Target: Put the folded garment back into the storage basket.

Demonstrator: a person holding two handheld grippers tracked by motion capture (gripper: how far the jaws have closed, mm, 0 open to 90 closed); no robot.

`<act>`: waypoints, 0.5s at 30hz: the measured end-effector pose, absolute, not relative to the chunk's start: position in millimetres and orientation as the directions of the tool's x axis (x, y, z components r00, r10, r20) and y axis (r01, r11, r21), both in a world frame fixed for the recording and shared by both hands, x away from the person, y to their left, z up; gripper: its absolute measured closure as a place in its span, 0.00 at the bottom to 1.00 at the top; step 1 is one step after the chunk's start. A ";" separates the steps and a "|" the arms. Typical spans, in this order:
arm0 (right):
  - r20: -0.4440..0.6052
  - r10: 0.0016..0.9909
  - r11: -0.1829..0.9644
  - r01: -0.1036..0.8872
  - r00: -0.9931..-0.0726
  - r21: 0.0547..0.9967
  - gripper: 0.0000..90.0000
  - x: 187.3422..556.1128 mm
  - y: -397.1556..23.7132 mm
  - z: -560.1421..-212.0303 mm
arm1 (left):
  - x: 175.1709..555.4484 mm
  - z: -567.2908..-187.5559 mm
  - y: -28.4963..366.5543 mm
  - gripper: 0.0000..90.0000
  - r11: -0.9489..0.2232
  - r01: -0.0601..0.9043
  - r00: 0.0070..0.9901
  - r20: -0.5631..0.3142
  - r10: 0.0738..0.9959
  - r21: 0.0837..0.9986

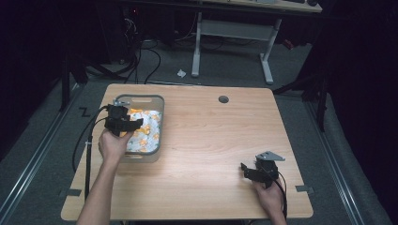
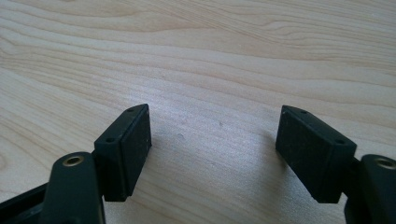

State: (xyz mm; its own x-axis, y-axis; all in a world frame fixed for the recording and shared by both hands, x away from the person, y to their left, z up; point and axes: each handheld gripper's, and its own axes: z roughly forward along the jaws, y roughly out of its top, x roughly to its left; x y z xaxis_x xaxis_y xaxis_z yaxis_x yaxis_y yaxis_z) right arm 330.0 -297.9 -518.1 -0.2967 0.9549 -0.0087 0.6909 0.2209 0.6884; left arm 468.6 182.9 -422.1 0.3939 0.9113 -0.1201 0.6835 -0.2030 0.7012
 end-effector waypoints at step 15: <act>-0.009 0.955 0.221 0.691 -0.297 0.688 0.30 330.0 -297.9 -518.1 | 442.0 -399.5 173.3 0.44 -0.199 0.616 0.445 -0.128 0.886 0.762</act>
State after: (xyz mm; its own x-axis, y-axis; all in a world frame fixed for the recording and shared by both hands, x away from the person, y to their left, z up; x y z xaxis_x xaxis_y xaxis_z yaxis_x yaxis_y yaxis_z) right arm 330.0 -297.9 -518.1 -0.2967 0.9549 -0.0086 0.6909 0.2209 0.6884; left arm 442.0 173.3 -399.5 0.4450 0.8863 -0.1279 0.6156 -0.1991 0.7625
